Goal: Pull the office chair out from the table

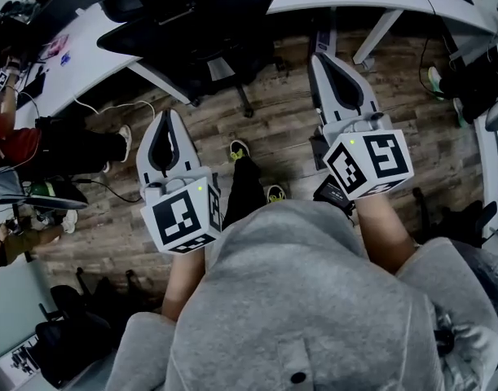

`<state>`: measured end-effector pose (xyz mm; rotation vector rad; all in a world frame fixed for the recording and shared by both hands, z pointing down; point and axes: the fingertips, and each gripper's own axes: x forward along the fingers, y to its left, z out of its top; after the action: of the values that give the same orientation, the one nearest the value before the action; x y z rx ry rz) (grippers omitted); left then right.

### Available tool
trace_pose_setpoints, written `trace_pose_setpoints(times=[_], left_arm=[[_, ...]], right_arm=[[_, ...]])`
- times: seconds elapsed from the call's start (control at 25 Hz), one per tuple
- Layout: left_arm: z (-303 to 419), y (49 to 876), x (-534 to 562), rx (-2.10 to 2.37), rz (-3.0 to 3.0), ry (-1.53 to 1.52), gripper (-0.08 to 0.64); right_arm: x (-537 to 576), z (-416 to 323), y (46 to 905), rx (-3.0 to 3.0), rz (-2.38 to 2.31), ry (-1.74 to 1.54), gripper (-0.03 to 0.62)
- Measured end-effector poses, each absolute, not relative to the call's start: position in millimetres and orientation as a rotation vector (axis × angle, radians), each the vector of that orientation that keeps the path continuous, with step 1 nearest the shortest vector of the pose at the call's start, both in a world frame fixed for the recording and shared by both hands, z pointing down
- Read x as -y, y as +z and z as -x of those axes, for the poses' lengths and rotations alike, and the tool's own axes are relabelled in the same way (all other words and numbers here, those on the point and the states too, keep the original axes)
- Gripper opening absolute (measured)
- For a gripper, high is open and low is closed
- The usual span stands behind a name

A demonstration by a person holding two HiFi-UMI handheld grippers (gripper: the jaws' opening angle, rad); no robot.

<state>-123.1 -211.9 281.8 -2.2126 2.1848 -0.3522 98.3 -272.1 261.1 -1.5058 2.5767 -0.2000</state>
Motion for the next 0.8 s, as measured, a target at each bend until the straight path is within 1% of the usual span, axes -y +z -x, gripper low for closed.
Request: trace_pose_setpoints(times=[0.32,0.8], left_arm=[[139,285,244,-2.194,2.210,-0.314,0.011],[191,296,326,-2.226,2.203,-0.379,0.011]], right_arm=[[303,-93,260,-2.598,1.527,-0.133,0.028],[392,-52,273,-2.713,1.548,-0.070,0.028]])
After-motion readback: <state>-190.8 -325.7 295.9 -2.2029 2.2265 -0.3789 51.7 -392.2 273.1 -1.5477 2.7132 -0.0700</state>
